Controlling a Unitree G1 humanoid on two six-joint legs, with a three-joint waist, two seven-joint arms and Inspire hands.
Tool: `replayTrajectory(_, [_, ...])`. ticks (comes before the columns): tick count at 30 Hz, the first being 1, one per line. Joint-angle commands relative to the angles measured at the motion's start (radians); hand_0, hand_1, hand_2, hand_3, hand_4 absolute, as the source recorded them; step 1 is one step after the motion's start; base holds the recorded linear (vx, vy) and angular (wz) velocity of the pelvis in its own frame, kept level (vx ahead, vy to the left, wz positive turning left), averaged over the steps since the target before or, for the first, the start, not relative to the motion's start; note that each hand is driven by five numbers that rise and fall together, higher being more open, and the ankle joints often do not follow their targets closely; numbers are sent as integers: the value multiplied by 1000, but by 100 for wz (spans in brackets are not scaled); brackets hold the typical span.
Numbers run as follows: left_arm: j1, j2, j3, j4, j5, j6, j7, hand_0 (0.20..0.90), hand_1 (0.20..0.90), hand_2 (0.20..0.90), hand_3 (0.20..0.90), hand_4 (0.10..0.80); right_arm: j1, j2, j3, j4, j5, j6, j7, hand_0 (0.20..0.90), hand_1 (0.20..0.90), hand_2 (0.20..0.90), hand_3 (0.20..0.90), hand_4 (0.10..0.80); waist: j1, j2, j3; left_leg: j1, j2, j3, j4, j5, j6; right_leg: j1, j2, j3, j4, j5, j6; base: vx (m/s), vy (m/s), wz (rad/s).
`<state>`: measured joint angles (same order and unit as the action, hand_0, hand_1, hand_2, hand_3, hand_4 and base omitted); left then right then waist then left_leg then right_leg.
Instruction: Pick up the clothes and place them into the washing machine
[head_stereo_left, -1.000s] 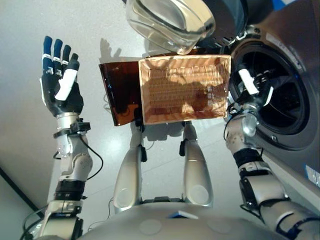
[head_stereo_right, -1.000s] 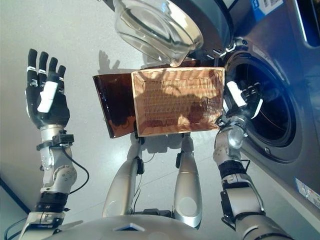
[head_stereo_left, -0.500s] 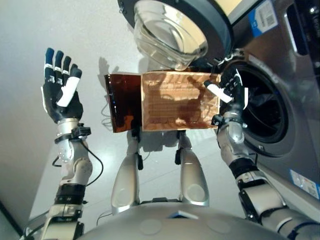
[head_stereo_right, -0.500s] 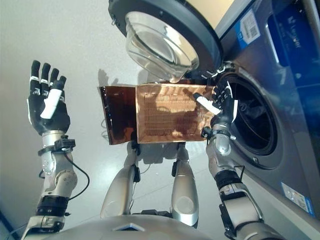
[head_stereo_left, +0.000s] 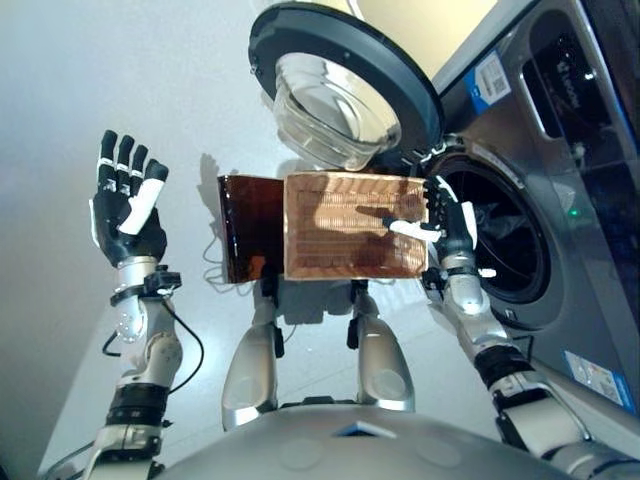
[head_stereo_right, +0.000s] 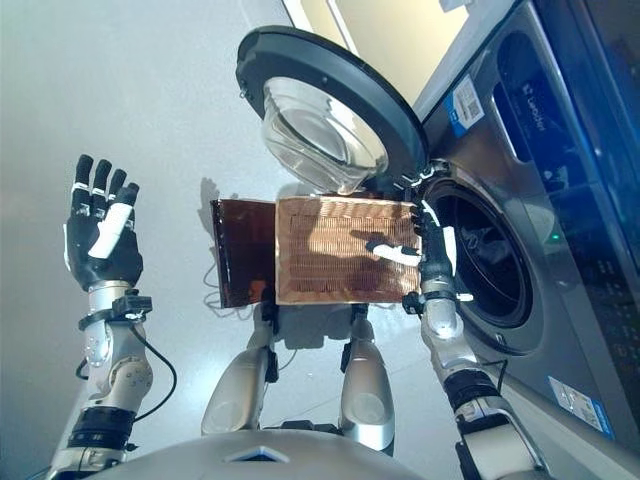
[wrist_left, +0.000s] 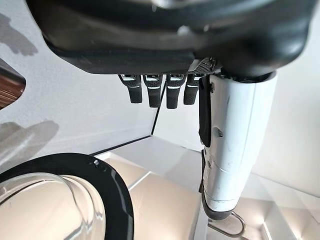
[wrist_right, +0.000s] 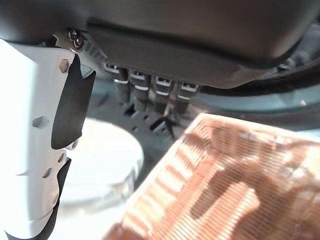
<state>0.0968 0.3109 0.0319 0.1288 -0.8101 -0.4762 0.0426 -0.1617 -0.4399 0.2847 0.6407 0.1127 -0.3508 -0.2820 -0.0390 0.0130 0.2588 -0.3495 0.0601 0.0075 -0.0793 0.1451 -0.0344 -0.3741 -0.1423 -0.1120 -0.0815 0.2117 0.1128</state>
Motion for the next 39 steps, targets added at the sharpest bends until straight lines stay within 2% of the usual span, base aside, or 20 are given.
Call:
replayTrajectory(1, [7, 35, 65, -19, 59, -63, -43, 900, 900, 900, 900, 800, 27, -51, 14, -63, -103, -25, -18, 900, 900, 900, 900, 800, 14, -30, -109, 47, 12, 15, -8, -74, -59, -9, -15, 16, 16, -31, 52, 91, 5, -1])
replayTrajectory(9, [14, 31, 76, 77, 130, -43, -19, 900, 900, 900, 900, 800, 53, -83, 97, -11, -352, 38, -3, 900, 900, 900, 900, 800, 24, -42, -127, 158, 19, 22, -8, -91, -56, 100, -12, 17, 12, -60, 54, 82, 2, -2])
replayTrajectory(15, [51, 26, 121, 100, 159, -30, -17, 900, 900, 900, 900, 800, 125, -63, 70, -19, -331, 30, 23, 900, 900, 900, 900, 800, 26, -54, -144, 232, 22, 40, -8, -111, -49, 165, -5, 20, 9, -75, 57, 82, 5, -6])
replayTrajectory(24, [77, 22, 86, 138, 168, -11, -38, 900, 900, 900, 900, 800, 115, -9, 59, 63, -256, 32, 26, 900, 900, 900, 900, 800, 41, -63, -199, 320, 20, 56, -8, -131, -44, 251, 4, 31, 7, -95, 59, 79, 2, -8])
replayTrajectory(39, [150, -3, 137, 128, 144, 6, -59, 900, 900, 900, 900, 800, 138, 33, 32, 103, -234, 41, 20, 900, 900, 900, 900, 800, 51, -67, -240, 379, 21, 71, -8, -147, -45, 318, 5, 35, -4, -109, 60, 37, 0, -2])
